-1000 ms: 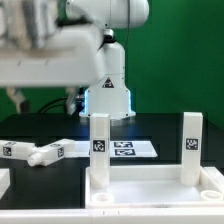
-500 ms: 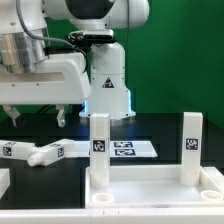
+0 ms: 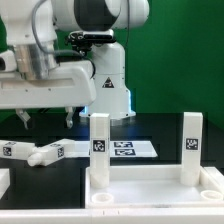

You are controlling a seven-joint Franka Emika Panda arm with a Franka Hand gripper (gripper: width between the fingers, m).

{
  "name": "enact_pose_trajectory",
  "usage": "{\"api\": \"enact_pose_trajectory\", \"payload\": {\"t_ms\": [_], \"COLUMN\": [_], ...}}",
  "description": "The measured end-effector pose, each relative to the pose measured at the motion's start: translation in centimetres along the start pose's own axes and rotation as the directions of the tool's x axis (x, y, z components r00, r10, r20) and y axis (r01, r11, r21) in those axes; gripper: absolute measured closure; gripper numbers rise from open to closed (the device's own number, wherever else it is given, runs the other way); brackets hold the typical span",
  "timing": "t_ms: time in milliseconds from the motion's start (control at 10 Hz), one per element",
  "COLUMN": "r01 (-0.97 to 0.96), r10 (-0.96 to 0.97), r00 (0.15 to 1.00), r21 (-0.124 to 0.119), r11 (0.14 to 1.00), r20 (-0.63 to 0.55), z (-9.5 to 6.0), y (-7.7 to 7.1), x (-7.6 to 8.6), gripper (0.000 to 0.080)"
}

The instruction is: Assemble desk

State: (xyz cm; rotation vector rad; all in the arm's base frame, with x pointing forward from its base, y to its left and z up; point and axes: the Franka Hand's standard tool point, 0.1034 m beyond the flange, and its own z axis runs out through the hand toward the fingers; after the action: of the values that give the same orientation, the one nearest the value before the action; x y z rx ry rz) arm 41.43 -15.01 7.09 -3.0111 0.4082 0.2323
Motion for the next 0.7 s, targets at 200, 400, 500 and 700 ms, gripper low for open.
{"api": "enact_pose_trajectory", "payload": {"t_ms": [200, 400, 500, 700], "r01": [0.007, -0.043, -0.075, -0.108], "r10": [-0.007, 0.042, 0.075, 0.109], "r00": [1.000, 0.998, 0.996, 0.990], "r21": [0.001, 0.015, 0.010, -0.010], "r11": [1.000, 0.999, 0.997, 0.994], "r20": [-0.002, 0.038, 0.057, 0.086], "z": [-0.2, 1.0, 2.4, 5.0], "y": [-0.3, -0.1, -0.2, -0.2], "x": [0.3, -0.5, -1.4, -3.2], "gripper": [0.0151, 0.0151, 0.0151, 0.0151]}}
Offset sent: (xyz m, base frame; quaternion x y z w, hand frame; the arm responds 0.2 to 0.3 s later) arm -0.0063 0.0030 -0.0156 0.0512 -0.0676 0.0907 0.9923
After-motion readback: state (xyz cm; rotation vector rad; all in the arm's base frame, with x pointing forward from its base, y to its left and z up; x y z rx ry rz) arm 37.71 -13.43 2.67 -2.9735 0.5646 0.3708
